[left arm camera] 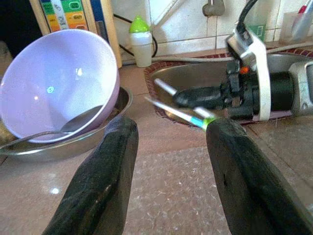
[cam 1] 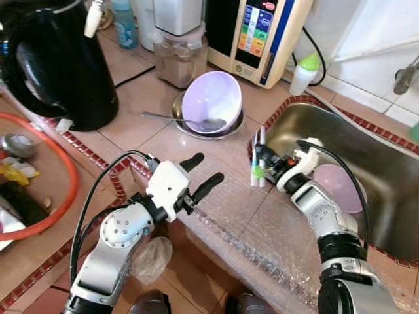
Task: Kitchen organization
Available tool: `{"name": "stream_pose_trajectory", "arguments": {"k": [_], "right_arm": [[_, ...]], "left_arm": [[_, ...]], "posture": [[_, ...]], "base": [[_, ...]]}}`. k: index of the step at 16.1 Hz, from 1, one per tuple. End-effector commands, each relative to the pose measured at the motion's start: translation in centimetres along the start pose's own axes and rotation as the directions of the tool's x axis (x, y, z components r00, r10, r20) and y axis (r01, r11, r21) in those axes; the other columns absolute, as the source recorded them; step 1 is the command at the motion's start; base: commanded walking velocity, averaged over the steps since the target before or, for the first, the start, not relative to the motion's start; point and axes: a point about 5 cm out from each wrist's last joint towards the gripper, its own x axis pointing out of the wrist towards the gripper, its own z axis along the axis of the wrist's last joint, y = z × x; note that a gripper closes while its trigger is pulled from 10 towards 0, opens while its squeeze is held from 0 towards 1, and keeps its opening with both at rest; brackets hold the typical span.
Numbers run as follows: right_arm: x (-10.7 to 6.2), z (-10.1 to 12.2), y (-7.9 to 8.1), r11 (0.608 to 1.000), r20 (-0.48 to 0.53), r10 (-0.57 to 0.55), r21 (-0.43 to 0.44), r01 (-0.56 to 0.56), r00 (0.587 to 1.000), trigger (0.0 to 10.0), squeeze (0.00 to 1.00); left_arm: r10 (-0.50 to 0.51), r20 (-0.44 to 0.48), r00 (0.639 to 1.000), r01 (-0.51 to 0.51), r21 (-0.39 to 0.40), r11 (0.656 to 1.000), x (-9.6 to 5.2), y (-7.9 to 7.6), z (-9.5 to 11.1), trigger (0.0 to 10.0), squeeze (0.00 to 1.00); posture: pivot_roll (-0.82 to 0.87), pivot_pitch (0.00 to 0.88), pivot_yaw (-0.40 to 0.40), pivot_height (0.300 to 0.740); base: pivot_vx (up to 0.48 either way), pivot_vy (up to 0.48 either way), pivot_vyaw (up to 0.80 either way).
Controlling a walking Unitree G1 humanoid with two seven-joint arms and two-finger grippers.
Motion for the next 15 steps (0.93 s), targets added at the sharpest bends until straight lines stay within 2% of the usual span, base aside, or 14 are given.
{"name": "stream_pose_trajectory", "arguments": {"k": [1, 4, 6, 7, 9, 10, 11, 12, 15], "right_arm": [[-1.5, 0.2, -2.5, 0.988, 0.023, -0.156, -0.007, 0.156, 0.987, 0.0, 0.0], [-1.6, 4.4, -3.5, 0.947, 0.227, -0.306, -0.024, 0.319, 0.925, 0.0, 0.0], [-1.6, 5.2, -3.5, 0.932, 0.271, -0.328, -0.062, 0.356, 0.905, 0.0, 0.0], [-1.7, 5.9, -4.0, 0.889, 0.314, -0.391, -0.114, 0.443, 0.865, 0.0, 0.0], [-2.0, 6.1, -4.5, 0.85, 0.329, -0.436, -0.153, 0.503, 0.837, 0.0, 0.0], [-2.4, 5.5, -5.6, 0.744, 0.307, -0.541, -0.259, 0.616, 0.783, 3.4, 0.0], [-2.5, 5.1, -5.9, 0.723, 0.298, -0.564, -0.274, 0.635, 0.77, 10.0, 0.0], [-2.6, 4.8, -6.3, 0.7, 0.289, -0.588, -0.285, 0.654, 0.755, 10.0, 1.0], [-2.7, 3.7, -6.5, 0.696, 0.279, -0.611, -0.257, 0.671, 0.741, 10.0, 1.0]], "left_arm": [[-0.022, 0.006, 1.0, 0.022, 0.006, 1.0, 0.2, -0.2, 0.1, 10.0, 0.0], [-0.035, 0.01, 0.999, 0.035, 0.009, 0.999, 0.3, 0.0, 0.2, 10.0, 0.0], [-0.046, 0.008, 0.999, 0.046, 0.009, 0.999, 0.3, -0.1, 0.2, 10.0, 0.0], [-0.063, 0.002, 0.998, 0.063, 0.01, 0.998, 0.2, -0.2, 0.1, 10.0, 0.0], [-0.071, -0.002, 0.997, 0.071, 0.01, 0.997, 0.1, -0.3, 0.1, 10.0, 0.0], [-0.089, -0.009, 0.996, 0.089, 0.005, 0.996, 0.1, -0.4, 0.0, 10.0, 0.0], [-0.102, -0.011, 0.995, 0.102, 0.002, 0.995, 0.1, -0.5, 0.0, 10.0, 0.0], [-0.111, -0.007, 0.994, 0.111, 0.0, 0.994, 0.2, -0.7, 0.1, 10.0, 0.0], [-0.124, 0.021, 0.992, 0.124, 0.005, 0.992, 1.0, -0.6, 0.6, 10.0, 0.0]], "posture": [[0.02, 0.077, -0.034, 0.74], [0.01, 0.081, -0.015, 0.74], [0.01, 0.085, -0.009, 0.74], [0.02, 0.092, 0.004, 0.74], [0.02, 0.094, 0.008, 0.74], [0.02, 0.094, 0.022, 0.74], [0.03, 0.093, 0.026, 0.74], [0.03, 0.092, 0.03, 0.74], [0.03, 0.083, 0.038, 0.74]], "base": [[0.0, 0.0, 0.0], [0.0, 0.0, 0.0], [0.0, 0.0, 0.0], [0.0, 0.0, 0.0], [0.0, 0.0, 0.0], [0.0, 0.0, 0.0], [0.0, 0.0, 0.0], [0.0, 0.0, 0.0], [0.0, 0.0, 0.0]]}}
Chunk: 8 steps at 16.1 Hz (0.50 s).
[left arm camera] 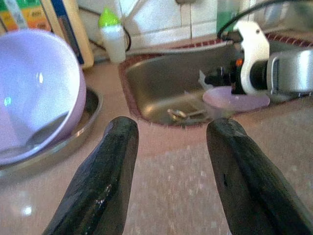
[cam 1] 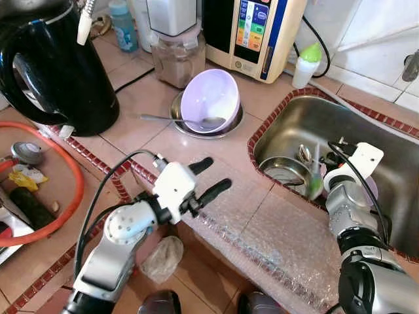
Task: Kitchen organization
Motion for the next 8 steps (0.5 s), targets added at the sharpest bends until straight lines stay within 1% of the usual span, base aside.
{"name": "stream_pose_trajectory", "arguments": {"k": [1, 2, 4, 5, 6, 8], "right_arm": [[-0.1, -0.5, 0.1, 1.0, -0.012, -0.009, -0.005, 0.009, 1.0, 10.0, 1.0], [-0.3, -0.9, 0.2, 1.0, -0.015, 0.0, -0.002, 0.0, 1.0, 10.0, 1.0], [-0.6, -1.4, 0.4, 0.999, -0.012, 0.02, -0.028, -0.021, 1.0, 10.0, 1.0], [-0.9, -1.7, 0.4, 0.996, 0.008, 0.033, -0.081, -0.032, 0.999, 10.0, 1.0], [-1.0, -1.7, 0.4, 0.994, 0.026, 0.041, -0.1, -0.038, 0.999, 10.0, 1.0], [-1.7, -1.2, 1.0, 0.987, 0.097, 0.092, -0.144, -0.077, 0.991, 10.0, 1.0]], "left_arm": [[-0.02, 0.004, 1.0, 0.02, 0.003, 1.0, 0.3, 0.0, 0.1, 10.0, 0.0], [-0.022, 0.012, 1.0, 0.022, 0.003, 1.0, 0.5, 0.1, 0.3, 10.0, 0.0], [-0.028, 0.018, 0.999, 0.028, 0.005, 1.0, 0.9, 0.2, 0.3, 10.0, 0.0], [-0.029, 0.02, 0.999, 0.029, 0.01, 1.0, 1.1, 0.3, 0.2, 10.0, 0.0], [-0.023, 0.021, 1.0, 0.022, 0.013, 1.0, 1.2, 0.5, 0.2, 10.0, 0.0], [0.041, 0.01, 0.999, -0.041, 0.04, 0.998, 1.3, 1.5, 0.0, 10.0, 0.0]], "posture": [[0.03, 0.08, 0.039, 0.74], [0.02, 0.075, 0.04, 0.74], [0.01, 0.059, 0.04, 0.74], [0.01, 0.053, 0.04, 0.74], [0.0, 0.045, 0.038, 0.74], [-0.01, 0.036, 0.039, 0.74]], "base": [[0.0, 0.0, 0.0], [0.0, 0.0, 0.0], [0.0, 0.0, 0.0], [0.0, 0.0, 0.0], [0.0, 0.0, 0.0], [0.0, 0.0, 0.0]]}}
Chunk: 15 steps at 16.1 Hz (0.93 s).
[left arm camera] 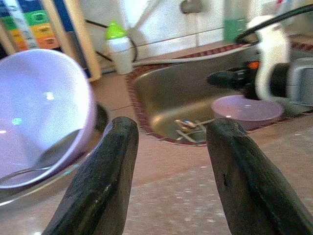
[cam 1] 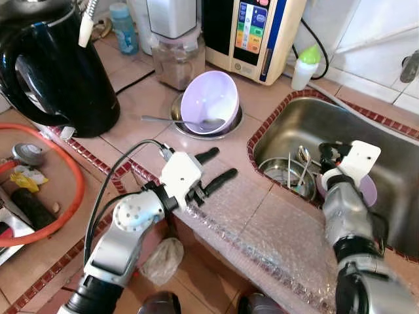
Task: Kitchen organization
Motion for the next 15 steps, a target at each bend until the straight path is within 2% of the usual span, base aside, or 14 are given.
{"name": "stream_pose_trajectory", "arguments": {"k": [1, 3, 4, 5, 6, 8, 9, 12, 14, 15], "right_arm": [[-0.7, -1.1, 0.3, 0.999, -0.025, 0.025, -0.022, -0.025, 0.999, 10.0, 1.0], [-2.4, 0.1, 1.8, 0.988, 0.087, 0.124, -0.1, -0.115, 0.989, 10.0, 1.0], [-3.4, 0.5, 2.5, 0.98, 0.121, 0.169, -0.127, -0.153, 0.978, 10.0, 1.0], [-3.8, 0.6, 2.7, 0.978, 0.128, 0.179, -0.133, -0.162, 0.975, 10.0, 1.0], [-5.1, 0.7, 3.7, 0.962, 0.136, 0.249, -0.147, -0.229, 0.959, 10.0, 1.0], [-6.2, 0.6, 4.5, 0.945, 0.126, 0.311, -0.145, -0.293, 0.942, 10.0, 1.0], [-7.1, 0.7, 5.1, 0.927, 0.112, 0.366, -0.126, -0.353, 0.924, 10.0, 1.0], [-9.0, 2.2, 6.0, 0.868, 0.115, 0.496, -0.093, -0.488, 0.86, 10.0, 1.0], [-9.5, 3.2, 6.5, 0.853, 0.14, 0.522, -0.103, -0.512, 0.841, 10.0, 1.0], [-9.7, 3.7, 6.8, 0.847, 0.155, 0.532, -0.122, -0.518, 0.833, 10.0, 1.0]], "left_arm": [[0.038, -0.006, 0.999, -0.038, 0.022, 0.999, 0.0, 0.6, 0.0, 10.0, 0.0], [0.182, -0.004, 0.983, -0.181, 0.074, 0.981, 0.0, 2.6, -0.2, 10.0, 0.0], [0.268, 0.015, 0.963, -0.269, 0.057, 0.962, -0.1, 3.7, 0.0, 10.0, 0.0], [0.297, 0.015, 0.955, -0.298, 0.057, 0.953, -0.2, 4.1, -0.1, 10.0, 0.0], [0.407, 0.03, 0.913, -0.408, 0.021, 0.913, -0.5, 5.3, 0.0, 10.0, 0.0], [0.49, 0.034, 0.871, -0.489, -0.018, 0.872, -0.8, 6.1, -0.2, 10.0, 0.0], [0.547, 0.019, 0.837, -0.545, -0.054, 0.836, -1.0, 6.7, -0.5, 10.0, 0.0], [0.67, -0.021, 0.742, -0.664, -0.164, 0.73, -1.8, 7.9, -1.0, 10.0, 0.0], [0.729, -0.051, 0.683, -0.719, -0.226, 0.657, -2.4, 8.6, -1.4, 10.0, 0.0], [0.745, -0.06, 0.664, -0.733, -0.248, 0.633, -2.6, 8.9, -1.5, 10.0, 0.0]], "posture": [[-0.01, 0.03, 0.039, 0.74], [-0.04, 0.025, 0.046, 0.74], [-0.04, 0.025, 0.046, 0.74], [-0.05, 0.026, 0.051, 0.74], [-0.06, 0.027, 0.052, 0.74], [-0.07, 0.029, 0.054, 0.74], [-0.07, 0.032, 0.053, 0.74], [-0.08, 0.056, 0.052, 0.74], [-0.08, 0.066, 0.057, 0.74], [-0.09, 0.073, 0.061, 0.74]], "base": [[0.0, 0.0, 0.0], [0.0, 0.0, 0.0], [0.0, 0.0, 0.0], [0.0, 0.0, 0.0], [0.0, 0.0, 0.0], [0.0, 0.0, 0.0], [0.0, 0.0, 0.0], [0.0, 0.0, 0.0], [0.0, 0.0, 0.0], [0.0, 0.0, 0.0]]}}
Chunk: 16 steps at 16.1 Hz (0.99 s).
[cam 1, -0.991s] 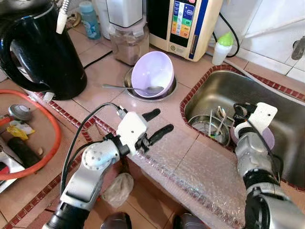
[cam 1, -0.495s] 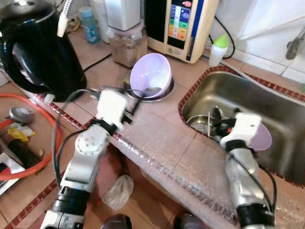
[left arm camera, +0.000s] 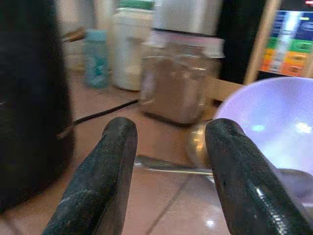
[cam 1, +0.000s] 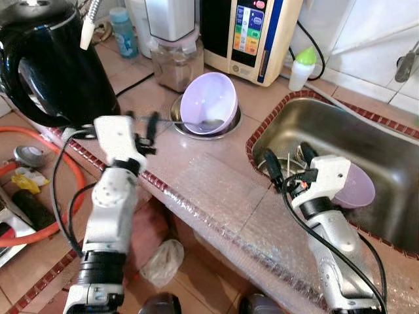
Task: Kitchen organization
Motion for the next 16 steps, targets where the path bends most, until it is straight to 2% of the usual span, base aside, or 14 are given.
{"name": "stream_pose_trajectory", "arguments": {"k": [1, 2, 3, 5, 9, 10, 13, 14, 16], "right_arm": [[0.2, 1.2, 0.6, 0.998, 0.032, 0.036, -0.046, -0.034, 0.999, 10.0, 1.0], [0.8, 3.0, 1.8, 0.994, 0.08, 0.096, -0.058, -0.092, 0.992, 10.0, 1.0], [0.9, 3.6, 2.3, 0.992, 0.081, 0.122, -0.049, -0.119, 0.989, 10.0, 1.0], [0.8, 3.6, 2.6, 0.986, 0.057, 0.165, -0.048, -0.163, 0.985, 10.0, 1.0], [-0.1, 2.9, 2.7, 0.981, -0.01, 0.193, -0.014, -0.193, 0.981, 10.0, 1.0], [-0.6, 2.6, 3.0, 0.974, -0.051, 0.224, -0.009, -0.225, 0.973, 10.0, 1.0], [-0.9, 2.3, 3.2, 0.971, -0.073, 0.239, -0.009, -0.241, 0.968, 10.0, 1.0], [-1.1, 2.0, 3.4, 0.966, -0.093, 0.255, -0.021, -0.258, 0.963, 10.0, 1.0], [-1.2, 1.7, 3.5, 0.963, -0.107, 0.265, -0.023, -0.269, 0.958, 10.0, 1.0]], "left_arm": [[0.032, -0.023, 0.999, -0.033, -0.039, 0.999, 0.3, 0.3, -0.2, 10.0, 0.0], [0.057, -0.043, 0.997, -0.06, -0.092, 0.994, 0.6, 0.3, -0.4, 10.0, 0.0], [0.068, -0.048, 0.997, -0.073, -0.113, 0.991, 0.8, 0.2, -0.5, 10.0, 0.0], [0.124, -0.082, 0.989, -0.139, -0.208, 0.968, 1.5, 0.2, -0.9, 10.0, 0.0], [0.135, -0.114, 0.984, -0.165, -0.328, 0.93, 2.3, 0.1, -1.2, 10.0, 0.0], [0.149, -0.151, 0.977, -0.197, -0.396, 0.897, 2.5, 0.1, -1.6, 10.0, 0.0], [0.161, -0.142, 0.977, -0.205, -0.404, 0.891, 2.5, 0.3, -1.4, 10.0, 0.0], [0.176, -0.162, 0.971, -0.234, -0.491, 0.839, 2.7, 0.5, -1.6, 10.0, 0.0], [0.164, -0.177, 0.97, -0.237, -0.566, 0.789, 3.0, 0.3, -1.7, 10.0, 0.0]], "posture": [[-0.09, 0.078, 0.062, 0.74], [-0.1, 0.083, 0.064, 0.74], [-0.11, 0.089, 0.062, 0.74], [-0.13, 0.093, 0.058, 0.74], [-0.14, 0.099, 0.05, 0.74], [-0.15, 0.101, 0.049, 0.74], [-0.15, 0.111, 0.047, 0.74], [-0.16, 0.111, 0.048, 0.74], [-0.16, 0.111, 0.048, 0.74]], "base": [[0.0, 0.0, 0.0], [0.0, 0.0, 0.0], [0.0, 0.0, 0.0], [0.0, 0.0, 0.0], [0.0, 0.0, 0.0], [0.0, 0.0, 0.0], [0.0, 0.0, 0.0], [0.0, 0.0, 0.0], [0.0, 0.0, 0.0]]}}
